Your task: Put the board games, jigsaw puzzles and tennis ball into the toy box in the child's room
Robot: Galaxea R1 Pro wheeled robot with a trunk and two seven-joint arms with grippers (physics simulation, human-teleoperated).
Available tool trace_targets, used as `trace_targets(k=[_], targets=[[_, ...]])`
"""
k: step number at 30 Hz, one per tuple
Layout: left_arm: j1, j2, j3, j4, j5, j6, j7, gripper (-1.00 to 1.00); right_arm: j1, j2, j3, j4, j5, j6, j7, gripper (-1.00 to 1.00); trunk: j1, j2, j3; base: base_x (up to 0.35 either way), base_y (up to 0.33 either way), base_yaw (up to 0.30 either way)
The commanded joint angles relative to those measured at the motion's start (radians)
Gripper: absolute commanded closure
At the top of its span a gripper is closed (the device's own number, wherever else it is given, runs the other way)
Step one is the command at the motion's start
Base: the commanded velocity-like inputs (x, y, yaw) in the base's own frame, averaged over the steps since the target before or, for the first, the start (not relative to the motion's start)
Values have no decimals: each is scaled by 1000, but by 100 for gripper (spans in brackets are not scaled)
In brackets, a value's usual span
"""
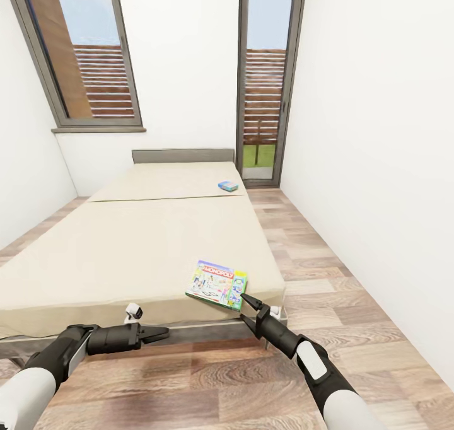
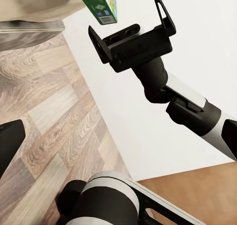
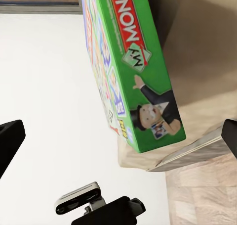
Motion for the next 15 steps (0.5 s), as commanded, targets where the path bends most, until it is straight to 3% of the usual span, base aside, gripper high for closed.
trace_targets(k=[1, 15], targets=[[0, 1, -4, 0, 4, 11, -3, -100, -1, 1, -5, 0, -1, 6, 1, -100, 0, 0, -1, 0, 5, 0], [0, 1, -4, 0, 4, 11, -3, -100, -1, 1, -5, 0, -2, 6, 1, -100, 0, 0, -1, 0, 37, 0]])
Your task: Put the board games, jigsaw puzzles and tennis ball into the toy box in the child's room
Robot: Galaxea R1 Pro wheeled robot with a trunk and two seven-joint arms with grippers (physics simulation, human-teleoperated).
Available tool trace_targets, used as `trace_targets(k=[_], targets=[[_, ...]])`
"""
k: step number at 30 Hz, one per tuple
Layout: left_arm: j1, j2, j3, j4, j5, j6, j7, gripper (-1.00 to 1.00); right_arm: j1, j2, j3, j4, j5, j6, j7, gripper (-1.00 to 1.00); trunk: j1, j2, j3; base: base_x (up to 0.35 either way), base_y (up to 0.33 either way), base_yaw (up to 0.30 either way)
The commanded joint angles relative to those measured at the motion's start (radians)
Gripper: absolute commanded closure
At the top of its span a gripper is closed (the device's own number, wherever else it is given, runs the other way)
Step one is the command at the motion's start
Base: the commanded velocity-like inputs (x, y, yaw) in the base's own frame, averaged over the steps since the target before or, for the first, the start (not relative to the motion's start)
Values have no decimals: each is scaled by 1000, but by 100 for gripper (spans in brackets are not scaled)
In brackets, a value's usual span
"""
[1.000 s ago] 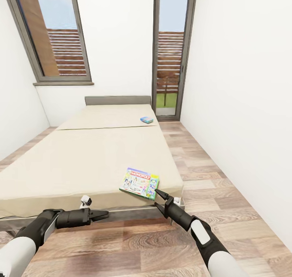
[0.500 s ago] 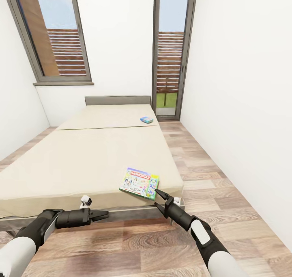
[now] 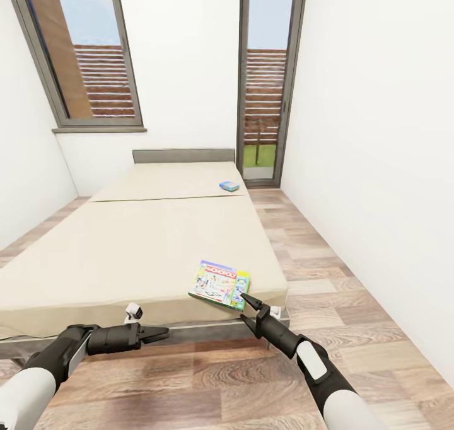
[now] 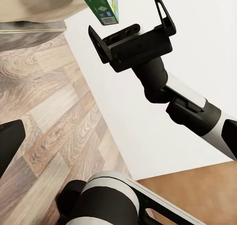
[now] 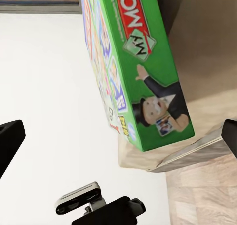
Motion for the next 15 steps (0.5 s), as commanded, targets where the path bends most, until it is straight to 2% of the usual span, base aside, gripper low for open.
trace_targets(k=[1, 15], targets=[[0, 1, -4, 0, 4, 11, -3, -100, -1, 1, -5, 0, -1, 6, 1, -100, 0, 0, -1, 0, 9, 0], [0, -4, -4, 0, 4, 9, -3, -100, -1, 1, -5, 0, -1, 6, 1, -100, 0, 0, -1, 0, 3, 0]])
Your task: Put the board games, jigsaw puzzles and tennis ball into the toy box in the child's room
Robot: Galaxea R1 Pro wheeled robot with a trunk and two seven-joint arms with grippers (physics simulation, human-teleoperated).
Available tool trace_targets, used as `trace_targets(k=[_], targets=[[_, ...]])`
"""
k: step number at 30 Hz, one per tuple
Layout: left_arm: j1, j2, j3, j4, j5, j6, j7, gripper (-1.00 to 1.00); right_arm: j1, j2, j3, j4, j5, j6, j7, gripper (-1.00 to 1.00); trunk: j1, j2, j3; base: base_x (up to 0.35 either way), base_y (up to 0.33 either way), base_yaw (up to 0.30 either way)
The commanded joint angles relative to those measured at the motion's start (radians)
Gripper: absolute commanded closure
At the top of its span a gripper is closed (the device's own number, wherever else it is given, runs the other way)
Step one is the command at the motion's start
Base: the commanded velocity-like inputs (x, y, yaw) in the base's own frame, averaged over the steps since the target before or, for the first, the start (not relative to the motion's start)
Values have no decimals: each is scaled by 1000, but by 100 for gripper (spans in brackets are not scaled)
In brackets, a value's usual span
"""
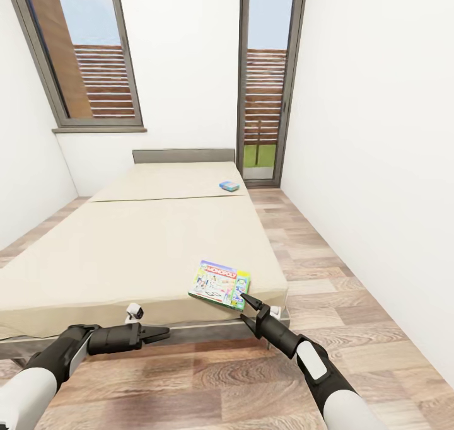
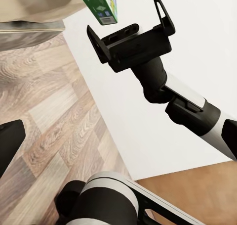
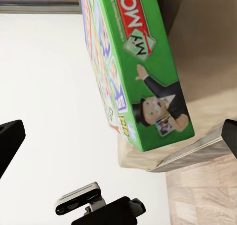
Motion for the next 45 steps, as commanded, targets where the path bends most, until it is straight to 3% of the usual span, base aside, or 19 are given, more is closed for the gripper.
trace_targets(k=[1, 45], targets=[[0, 0, -4, 0, 4, 11, -3, -100, -1, 1, -5, 0, -1, 6, 1, -100, 0, 0, -1, 0, 0, 0], [0, -2, -4, 0, 4, 10, -3, -100, -2, 1, -5, 0, -1, 9, 1, -100, 0, 0, -1, 21, 10, 0]])
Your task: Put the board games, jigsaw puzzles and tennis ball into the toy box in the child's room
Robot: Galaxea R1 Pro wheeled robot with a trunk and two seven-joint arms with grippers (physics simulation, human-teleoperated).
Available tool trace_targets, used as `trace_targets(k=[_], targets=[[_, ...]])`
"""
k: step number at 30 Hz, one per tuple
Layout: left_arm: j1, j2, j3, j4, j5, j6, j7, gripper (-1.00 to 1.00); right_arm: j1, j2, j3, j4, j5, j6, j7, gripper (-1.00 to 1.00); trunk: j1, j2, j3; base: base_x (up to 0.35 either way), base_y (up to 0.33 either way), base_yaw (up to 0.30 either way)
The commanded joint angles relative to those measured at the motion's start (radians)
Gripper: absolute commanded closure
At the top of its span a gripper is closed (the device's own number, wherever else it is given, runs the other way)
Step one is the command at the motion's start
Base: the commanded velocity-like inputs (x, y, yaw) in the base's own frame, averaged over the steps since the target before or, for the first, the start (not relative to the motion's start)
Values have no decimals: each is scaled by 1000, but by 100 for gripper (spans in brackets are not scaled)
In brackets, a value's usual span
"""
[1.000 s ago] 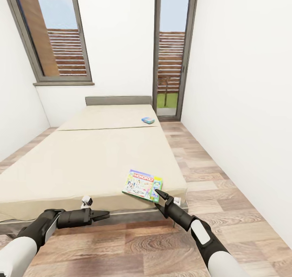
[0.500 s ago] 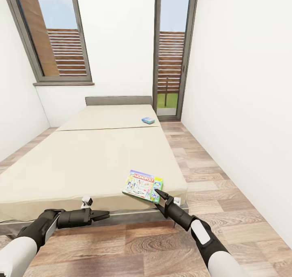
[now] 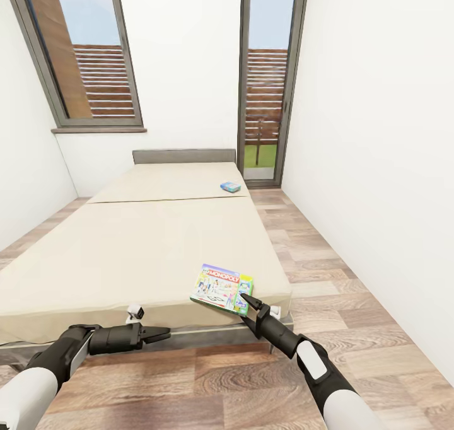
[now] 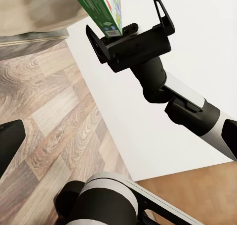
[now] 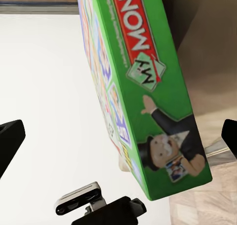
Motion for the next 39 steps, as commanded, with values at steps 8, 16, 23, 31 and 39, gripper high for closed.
trace_targets(k=[8, 16, 23, 31, 39], targets=[[0, 1, -4, 0, 4, 10, -3, -100, -1, 0, -5, 0, -2, 7, 0, -100, 0, 0, -1, 0, 0, 0], [0, 2, -2, 0, 4, 14, -3, -100, -1, -1, -5, 0, -2, 8, 1, 100, 0, 0, -1, 0, 0, 0], [0, 2, -1, 0, 5, 15, -3, -100, -1, -2, -5, 0, -3, 10, 1, 100, -1, 0, 3, 0, 0, 0], [0, 2, -3, 0, 5, 17, -3, -100, 0, -2, -5, 0, -2, 8, 1, 100, -4, 2, 34, 0, 0, 0], [-8, 34, -5, -5, -6, 67, -3, -100, -16, -42, 69, 0, 7, 14, -44, 100, -8, 4, 65, 0, 0, 0]])
